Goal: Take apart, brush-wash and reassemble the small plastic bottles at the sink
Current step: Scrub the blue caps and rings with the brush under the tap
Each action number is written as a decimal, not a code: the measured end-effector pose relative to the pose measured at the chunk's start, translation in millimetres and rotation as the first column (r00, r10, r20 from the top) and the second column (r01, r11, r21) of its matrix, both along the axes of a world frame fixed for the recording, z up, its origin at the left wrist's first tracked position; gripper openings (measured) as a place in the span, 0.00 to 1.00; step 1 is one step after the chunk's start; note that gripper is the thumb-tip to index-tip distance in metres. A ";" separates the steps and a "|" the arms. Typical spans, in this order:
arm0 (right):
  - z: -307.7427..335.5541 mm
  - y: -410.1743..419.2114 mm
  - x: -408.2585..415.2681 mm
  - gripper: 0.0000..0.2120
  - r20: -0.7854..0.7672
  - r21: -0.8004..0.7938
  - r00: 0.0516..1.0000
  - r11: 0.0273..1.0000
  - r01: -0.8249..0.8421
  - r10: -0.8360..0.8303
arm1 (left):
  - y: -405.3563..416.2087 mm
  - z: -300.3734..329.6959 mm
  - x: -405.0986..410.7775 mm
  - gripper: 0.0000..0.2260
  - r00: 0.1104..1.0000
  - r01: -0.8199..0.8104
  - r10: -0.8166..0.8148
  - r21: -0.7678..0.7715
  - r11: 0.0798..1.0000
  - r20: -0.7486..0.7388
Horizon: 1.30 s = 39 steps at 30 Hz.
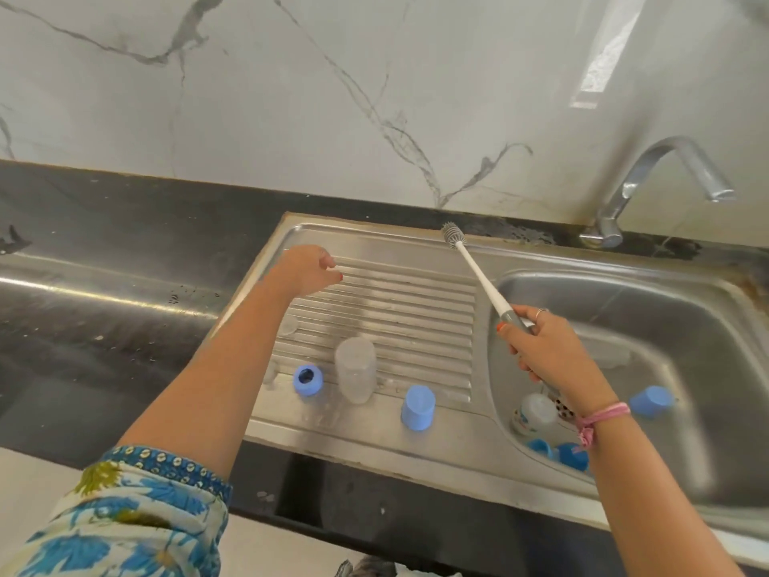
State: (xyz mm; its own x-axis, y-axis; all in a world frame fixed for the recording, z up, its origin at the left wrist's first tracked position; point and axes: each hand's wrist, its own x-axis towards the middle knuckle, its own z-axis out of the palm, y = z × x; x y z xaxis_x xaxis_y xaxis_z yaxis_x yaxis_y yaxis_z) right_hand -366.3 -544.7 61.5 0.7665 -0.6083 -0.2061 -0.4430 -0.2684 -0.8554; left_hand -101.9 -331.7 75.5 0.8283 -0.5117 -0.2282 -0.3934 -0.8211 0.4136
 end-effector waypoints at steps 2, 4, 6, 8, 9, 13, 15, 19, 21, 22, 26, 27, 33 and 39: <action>-4.4 -13.6 -18.6 0.09 -0.007 0.003 0.999 0.999 0.032 -0.032 | -27.1 6.5 -12.6 0.16 0.999 0.042 -0.042 -0.032 0.999 -0.002; -8.3 -28.8 -37.7 0.09 -0.016 0.014 0.998 0.998 0.064 -0.064 | -55.1 14.3 -29.0 0.16 0.993 0.118 -0.117 0.010 0.993 -0.022; -12.0 -47.1 -59.7 0.08 -0.016 0.029 0.996 0.996 0.084 -0.083 | -84.7 19.1 -49.1 0.17 0.978 0.200 -0.194 0.063 0.978 -0.079; -15.8 -67.2 -80.4 0.09 -0.026 0.015 0.995 0.995 0.098 -0.097 | -111.7 22.0 -69.8 0.17 0.958 0.265 -0.251 0.093 0.960 -0.141; -16.6 -80.0 -92.0 0.09 -0.034 0.006 0.994 0.994 0.105 -0.105 | -126.6 22.8 -82.3 0.17 0.949 0.289 -0.272 0.093 0.953 -0.162; -19.3 -126.5 -133.4 0.07 -0.035 -0.008 0.992 0.992 0.124 -0.125 | -183.1 20.9 -133.0 0.15 0.920 0.355 -0.337 0.061 0.933 -0.199; -21.6 -149.2 -152.7 0.07 -0.034 -0.014 0.991 0.992 0.127 -0.128 | -211.8 13.6 -160.0 0.16 0.908 0.382 -0.363 0.061 0.922 -0.207; -32.3 -188.7 -181.5 0.10 -0.070 -0.026 0.990 0.992 0.123 -0.125 | -262.6 -12.5 -209.4 0.18 0.871 0.449 -0.422 0.061 0.891 -0.251; -39.7 -207.7 -193.4 0.13 -0.118 -0.034 0.987 0.993 0.109 -0.112 | -286.0 -32.1 -231.6 0.17 0.848 0.487 -0.451 0.076 0.870 -0.278; -43.3 -216.3 -198.8 0.13 -0.141 -0.035 0.985 0.995 0.098 -0.102 | -296.9 -44.5 -241.7 0.17 0.837 0.502 -0.461 0.078 0.861 -0.296; -52.2 -242.0 -217.8 0.05 -0.156 0.031 0.983 0.994 0.101 -0.095 | -332.7 -102.4 -280.9 0.15 0.793 0.547 -0.480 0.090 0.832 -0.374; -53.2 -246.3 -221.6 0.05 -0.159 0.039 0.983 0.994 0.103 -0.095 | -339.4 -116.5 -290.4 0.16 0.787 0.561 -0.493 0.099 0.822 -0.371; -61.1 -262.2 -231.6 0.09 -0.181 0.077 0.980 0.992 0.104 -0.088 | -363.9 -195.2 -343.8 0.16 0.730 0.682 -0.617 0.241 0.691 -0.295; -68.0 -268.9 -223.6 0.10 -0.192 0.100 0.978 0.989 0.109 -0.088 | -371.6 -230.0 -368.7 0.22 0.806 0.591 -0.531 0.367 0.718 -0.260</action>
State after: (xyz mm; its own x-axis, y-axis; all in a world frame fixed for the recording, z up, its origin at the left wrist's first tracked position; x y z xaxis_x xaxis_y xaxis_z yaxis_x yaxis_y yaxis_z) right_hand -589.9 -813.6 -6.5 0.6460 -0.6446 -0.4089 -0.6168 -0.1251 -0.7771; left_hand -470.6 -703.3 -154.5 0.3671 -0.7048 -0.6070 -0.8064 -0.5664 0.1699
